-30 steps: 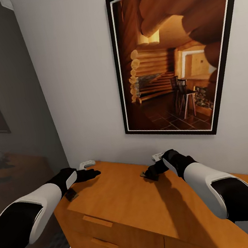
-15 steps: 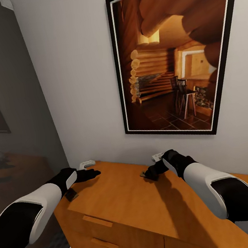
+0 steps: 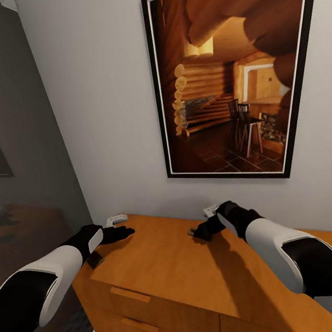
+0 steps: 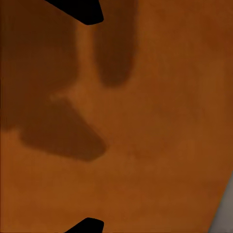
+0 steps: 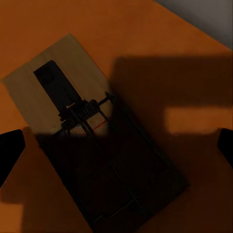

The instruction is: Take the four mousetraps from the cabinet in the bathroom and place them on the bathroom floor. Make sure all four end up on the same floor surface, and ensure that at least two of them are either under or directly next to the same bathroom sink.

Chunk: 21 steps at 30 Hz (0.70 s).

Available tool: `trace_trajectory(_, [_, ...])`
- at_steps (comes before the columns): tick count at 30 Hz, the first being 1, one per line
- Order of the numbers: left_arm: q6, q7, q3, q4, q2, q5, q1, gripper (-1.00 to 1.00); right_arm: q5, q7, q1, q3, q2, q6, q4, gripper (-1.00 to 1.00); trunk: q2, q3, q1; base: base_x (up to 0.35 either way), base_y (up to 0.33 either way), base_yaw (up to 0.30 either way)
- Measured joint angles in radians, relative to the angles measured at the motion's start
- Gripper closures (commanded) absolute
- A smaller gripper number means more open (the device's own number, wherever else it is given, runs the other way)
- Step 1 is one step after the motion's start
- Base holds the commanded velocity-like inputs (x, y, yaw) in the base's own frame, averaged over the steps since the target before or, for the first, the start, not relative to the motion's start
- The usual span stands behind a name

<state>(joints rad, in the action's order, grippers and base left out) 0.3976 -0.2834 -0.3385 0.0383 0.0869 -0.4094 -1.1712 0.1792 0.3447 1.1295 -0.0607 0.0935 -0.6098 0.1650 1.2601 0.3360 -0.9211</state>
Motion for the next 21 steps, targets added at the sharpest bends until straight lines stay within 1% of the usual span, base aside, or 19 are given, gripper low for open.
trace_trajectory(3, [0.000,0.000,0.001,0.000,0.000,0.000,0.000,-1.00,0.003,0.000,0.000,-0.001,0.002,0.007,0.009,-1.00,0.021,0.009,-0.012,0.000,0.000,0.000])
trace_trajectory(6, [0.000,0.000,0.001,0.000,0.000,0.000,0.000,-1.00,0.014,-0.001,0.000,-0.005,0.007,0.015,0.006,-1.00,0.021,0.010,-0.012,0.000,0.000,0.000])
trace_trajectory(21, [0.000,0.000,0.000,0.000,0.000,-0.001,0.000,-1.00,0.008,-0.002,0.000,-0.003,0.012,0.020,0.004,-1.00,0.021,0.010,-0.012,0.000,0.000,0.000])
